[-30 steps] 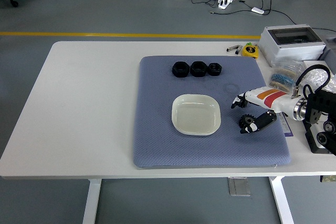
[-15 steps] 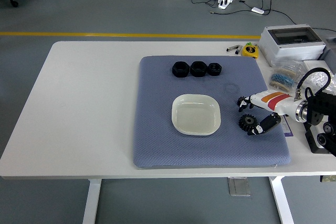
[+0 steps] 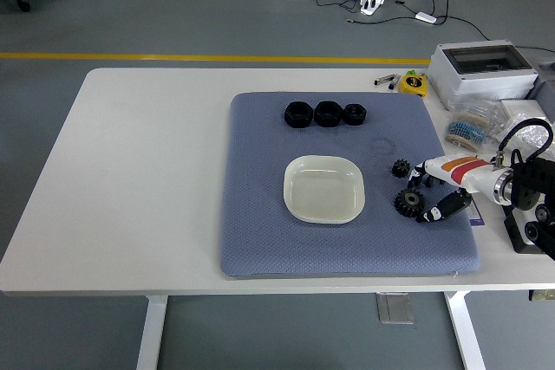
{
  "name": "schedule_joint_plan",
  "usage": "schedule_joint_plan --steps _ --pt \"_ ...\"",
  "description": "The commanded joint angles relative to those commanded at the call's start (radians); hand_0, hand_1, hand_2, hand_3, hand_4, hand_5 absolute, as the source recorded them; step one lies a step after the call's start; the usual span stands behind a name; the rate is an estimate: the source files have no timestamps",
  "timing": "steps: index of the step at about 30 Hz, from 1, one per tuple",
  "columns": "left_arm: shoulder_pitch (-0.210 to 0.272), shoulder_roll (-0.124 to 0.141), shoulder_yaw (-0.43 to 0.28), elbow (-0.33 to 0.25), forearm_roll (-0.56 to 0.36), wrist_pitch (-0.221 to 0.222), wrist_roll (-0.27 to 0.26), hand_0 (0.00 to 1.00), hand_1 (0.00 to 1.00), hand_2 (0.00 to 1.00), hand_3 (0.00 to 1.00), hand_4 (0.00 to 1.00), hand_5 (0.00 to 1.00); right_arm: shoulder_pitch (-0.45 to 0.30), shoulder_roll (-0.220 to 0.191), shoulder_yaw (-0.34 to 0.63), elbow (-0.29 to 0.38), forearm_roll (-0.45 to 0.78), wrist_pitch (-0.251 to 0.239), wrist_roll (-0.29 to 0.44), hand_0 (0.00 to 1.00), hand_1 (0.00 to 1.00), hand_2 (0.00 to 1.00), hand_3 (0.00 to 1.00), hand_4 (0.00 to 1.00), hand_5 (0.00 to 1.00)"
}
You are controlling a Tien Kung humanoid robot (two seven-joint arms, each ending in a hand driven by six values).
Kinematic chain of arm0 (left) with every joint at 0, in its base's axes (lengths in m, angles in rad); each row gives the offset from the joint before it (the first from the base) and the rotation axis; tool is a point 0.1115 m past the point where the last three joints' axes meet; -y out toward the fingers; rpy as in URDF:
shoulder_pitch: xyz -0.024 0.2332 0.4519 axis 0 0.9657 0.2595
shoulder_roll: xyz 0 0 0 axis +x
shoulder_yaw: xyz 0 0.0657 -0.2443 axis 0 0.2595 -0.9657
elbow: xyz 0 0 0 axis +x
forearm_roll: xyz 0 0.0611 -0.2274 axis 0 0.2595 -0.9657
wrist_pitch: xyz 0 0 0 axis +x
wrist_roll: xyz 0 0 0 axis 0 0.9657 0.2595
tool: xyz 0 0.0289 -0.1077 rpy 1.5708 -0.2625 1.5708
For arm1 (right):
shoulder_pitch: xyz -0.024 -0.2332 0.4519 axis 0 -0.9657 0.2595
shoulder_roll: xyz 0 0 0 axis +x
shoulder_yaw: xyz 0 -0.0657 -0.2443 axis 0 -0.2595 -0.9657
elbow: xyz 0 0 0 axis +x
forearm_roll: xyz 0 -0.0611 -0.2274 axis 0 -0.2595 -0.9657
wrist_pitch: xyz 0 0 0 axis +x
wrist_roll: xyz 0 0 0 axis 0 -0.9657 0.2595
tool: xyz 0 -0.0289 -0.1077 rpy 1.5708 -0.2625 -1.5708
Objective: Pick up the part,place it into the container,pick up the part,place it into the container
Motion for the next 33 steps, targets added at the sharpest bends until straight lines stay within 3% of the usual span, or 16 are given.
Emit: schedule_joint_plan --steps 4,22,28,29,33 --pt "-0.001 0.000 -0.009 0.000 0.013 -0.003 0.003 0.719 0.738 0.760 0.672 0.698 0.658 -0.003 -0.003 -0.002 0.010 0.021 0.009 0.004 0.424 0.504 0.589 0.593 0.856 0.315" --pt "-0.003 0.001 -0.035 -0.002 0.054 -0.009 0.012 0.718 0.736 0.759 0.672 0.698 0.658 -0.003 0.006 0.012 0.029 0.044 0.065 -0.003 0.441 0.529 0.613 0.638 0.877 0.324" --pt "-0.003 0.002 -0.044 -0.002 0.067 -0.012 0.015 0.718 0.735 0.758 0.674 0.697 0.659 -0.001 0.010 0.013 0.028 0.055 0.063 -0.004 0.419 0.528 0.619 0.647 0.883 0.325" --pt "-0.003 0.002 -0.046 -0.002 0.070 -0.012 0.016 0.718 0.735 0.758 0.673 0.697 0.659 0.000 0.011 0.013 0.028 0.056 0.064 -0.003 0.350 0.503 0.601 0.634 0.878 0.320" --pt "-0.004 0.003 -0.054 -0.001 0.080 -0.012 0.018 0.718 0.735 0.758 0.673 0.697 0.659 0.002 0.014 0.013 0.025 0.058 0.065 -0.004 0.350 0.503 0.601 0.634 0.878 0.320"
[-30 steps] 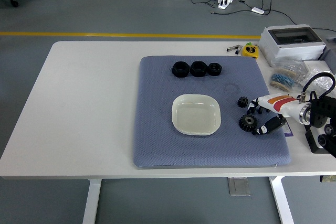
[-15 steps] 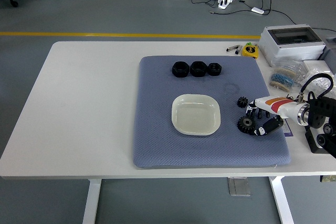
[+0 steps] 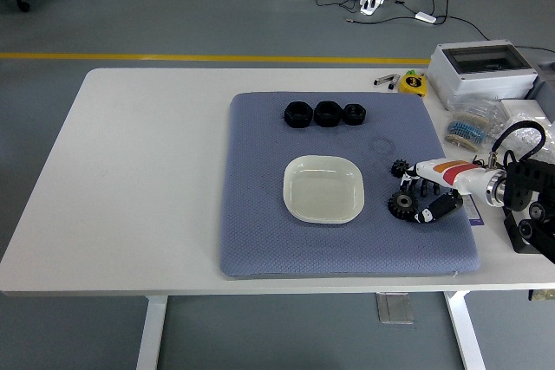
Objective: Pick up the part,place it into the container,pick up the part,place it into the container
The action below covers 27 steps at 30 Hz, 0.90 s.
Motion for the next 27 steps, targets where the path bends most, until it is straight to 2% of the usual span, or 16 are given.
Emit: schedule_joint_plan --steps 1,7,8,13,14,19,20,25,26,27 --pt "0.000 0.000 -0.001 0.000 0.002 0.000 0.000 0.718 0.734 0.758 0.671 0.696 0.660 0.000 0.001 0.000 -0.001 0.001 0.001 0.000 0.285 0.462 0.568 0.624 0.866 0.316" --pt "-0.002 0.001 -0.009 0.000 0.012 -0.001 0.002 0.718 0.734 0.758 0.671 0.696 0.660 0.001 0.002 0.001 -0.004 0.013 0.006 -0.003 0.285 0.462 0.568 0.624 0.866 0.316" --pt "-0.002 0.001 -0.009 0.000 0.013 -0.002 0.002 0.718 0.733 0.758 0.671 0.696 0.661 0.001 0.002 0.001 -0.004 0.018 0.007 -0.004 0.232 0.430 0.528 0.584 0.855 0.327" --pt "-0.002 0.001 -0.013 0.000 0.018 -0.003 0.003 0.718 0.733 0.758 0.671 0.696 0.661 0.001 0.002 0.000 -0.009 0.038 0.007 -0.007 0.232 0.430 0.528 0.584 0.855 0.327" --pt "-0.002 0.001 -0.013 0.000 0.018 -0.003 0.003 0.717 0.732 0.758 0.670 0.696 0.662 0.001 0.002 -0.001 -0.010 0.043 0.005 -0.007 0.106 0.340 0.453 0.522 0.831 0.338" --pt "-0.002 0.001 -0.017 0.001 0.024 -0.004 0.004 0.717 0.732 0.758 0.670 0.696 0.662 0.000 0.000 -0.001 -0.012 0.066 -0.002 -0.004 0.106 0.340 0.453 0.522 0.831 0.338" --pt "-0.002 0.001 -0.018 0.001 0.025 -0.004 0.004 0.716 0.731 0.757 0.670 0.696 0.664 0.000 -0.001 -0.001 -0.011 0.069 -0.002 -0.004 0.002 0.202 0.345 0.483 0.814 0.367" --pt "-0.003 0.001 -0.022 0.001 0.031 -0.004 0.006 0.716 0.731 0.757 0.670 0.696 0.664 0.000 -0.005 0.002 -0.008 0.070 0.000 -0.004 0.002 0.202 0.345 0.483 0.814 0.367" --pt "-0.003 0.001 -0.023 0.001 0.033 -0.004 0.006 0.716 0.729 0.755 0.670 0.695 0.665 0.000 -0.006 0.004 -0.008 0.068 0.001 -0.004 0.002 0.160 0.299 0.476 0.815 0.378" --pt "-0.003 0.001 -0.023 0.001 0.033 -0.004 0.006 0.716 0.729 0.755 0.670 0.695 0.665 0.000 -0.008 0.009 -0.007 0.067 0.001 -0.005 0.002 0.160 0.299 0.476 0.815 0.378"
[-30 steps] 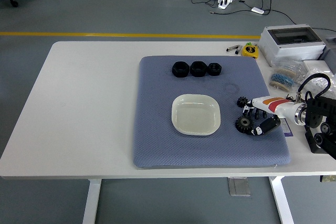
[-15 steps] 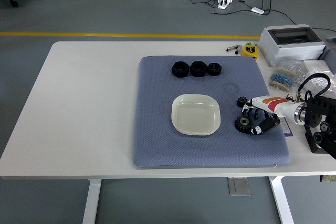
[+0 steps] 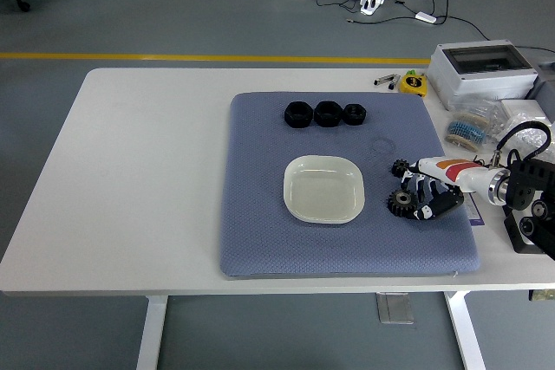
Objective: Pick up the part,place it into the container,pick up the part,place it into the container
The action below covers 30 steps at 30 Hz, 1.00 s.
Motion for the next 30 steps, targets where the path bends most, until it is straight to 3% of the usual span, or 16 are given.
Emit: schedule_joint_plan --steps 18,30 --pt "0.002 0.002 -0.005 0.001 0.006 -0.002 0.000 0.714 0.728 0.754 0.668 0.693 0.667 0.002 -0.026 0.081 0.041 0.025 0.004 0.000 0.002 0.142 0.277 0.484 0.787 0.365" --pt "0.004 0.003 -0.006 0.001 0.007 -0.003 0.001 0.714 0.727 0.753 0.667 0.692 0.667 0.023 0.029 0.081 0.136 0.058 -0.025 -0.006 0.002 0.135 0.270 0.489 0.783 0.374"
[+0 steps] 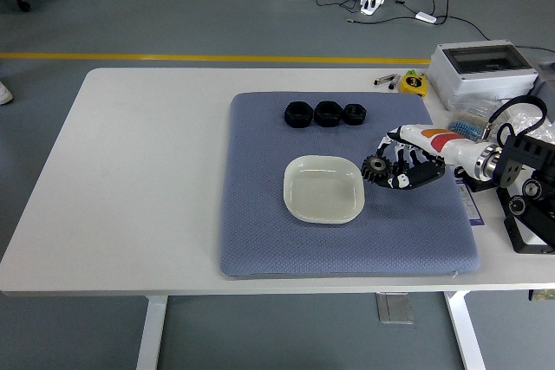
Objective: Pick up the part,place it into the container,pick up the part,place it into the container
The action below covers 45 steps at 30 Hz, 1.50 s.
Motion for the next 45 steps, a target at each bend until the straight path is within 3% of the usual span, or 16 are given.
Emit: schedule_joint_plan --steps 8,16,17,21,22,23,28,29,40,41,45 --pt "-0.001 0.003 -0.003 -0.001 0.005 0.000 0.003 0.714 0.727 0.753 0.666 0.692 0.668 0.050 0.087 -0.060 0.011 -0.010 -0.024 -0.008 0.002 0.134 0.272 0.490 0.782 0.373" --pt "-0.004 0.007 -0.004 -0.003 0.009 -0.002 0.006 0.714 0.726 0.754 0.666 0.692 0.669 0.098 0.188 -0.139 -0.076 -0.070 -0.131 -0.028 0.017 0.155 0.303 0.492 0.779 0.370" --pt "-0.004 0.008 -0.005 -0.003 0.009 -0.003 0.007 0.714 0.726 0.755 0.667 0.692 0.666 0.102 0.200 -0.148 -0.091 -0.089 -0.144 -0.030 0.171 0.318 0.459 0.630 0.860 0.331" --pt "-0.006 0.010 -0.003 -0.005 0.009 -0.003 0.007 0.714 0.726 0.755 0.667 0.692 0.666 0.111 0.223 -0.164 -0.132 -0.184 -0.168 -0.035 0.171 0.318 0.459 0.630 0.860 0.331" --pt "-0.007 0.010 -0.002 -0.005 0.008 -0.003 0.007 0.714 0.726 0.755 0.667 0.692 0.666 0.112 0.225 -0.166 -0.139 -0.207 -0.171 -0.034 0.171 0.318 0.459 0.630 0.860 0.331" --pt "-0.007 0.010 -0.002 -0.005 0.007 -0.003 0.007 0.714 0.726 0.755 0.668 0.692 0.666 0.113 0.226 -0.167 -0.143 -0.220 -0.170 -0.034 0.318 0.520 0.787 0.998 0.998 0.385" --pt "-0.006 0.011 -0.001 -0.005 0.005 -0.003 0.007 0.714 0.726 0.755 0.668 0.692 0.666 0.110 0.219 -0.162 -0.153 -0.284 -0.165 -0.021 0.318 0.520 0.787 0.998 0.998 0.385" --pt "-0.005 0.011 -0.002 -0.005 0.006 -0.003 0.007 0.714 0.727 0.755 0.668 0.693 0.667 0.109 0.217 -0.159 -0.154 -0.290 -0.166 -0.018 0.379 0.582 0.900 0.998 0.998 0.398" --pt "-0.002 0.009 -0.007 -0.004 0.012 -0.002 0.008 0.714 0.727 0.757 0.670 0.692 0.665 0.099 0.185 -0.106 -0.149 -0.271 -0.162 -0.011 0.391 0.583 0.905 0.998 0.998 0.397" --pt "-0.002 0.009 -0.006 -0.004 0.011 -0.001 0.008 0.714 0.728 0.757 0.670 0.692 0.666 0.098 0.181 -0.099 -0.149 -0.269 -0.164 -0.013 0.369 0.564 0.853 0.998 0.998 0.404" --pt "-0.002 0.009 -0.003 -0.004 0.006 0.000 0.006 0.714 0.728 0.757 0.670 0.692 0.666 0.095 0.158 -0.061 -0.173 -0.270 -0.175 -0.028 0.369 0.564 0.853 0.998 0.998 0.404"
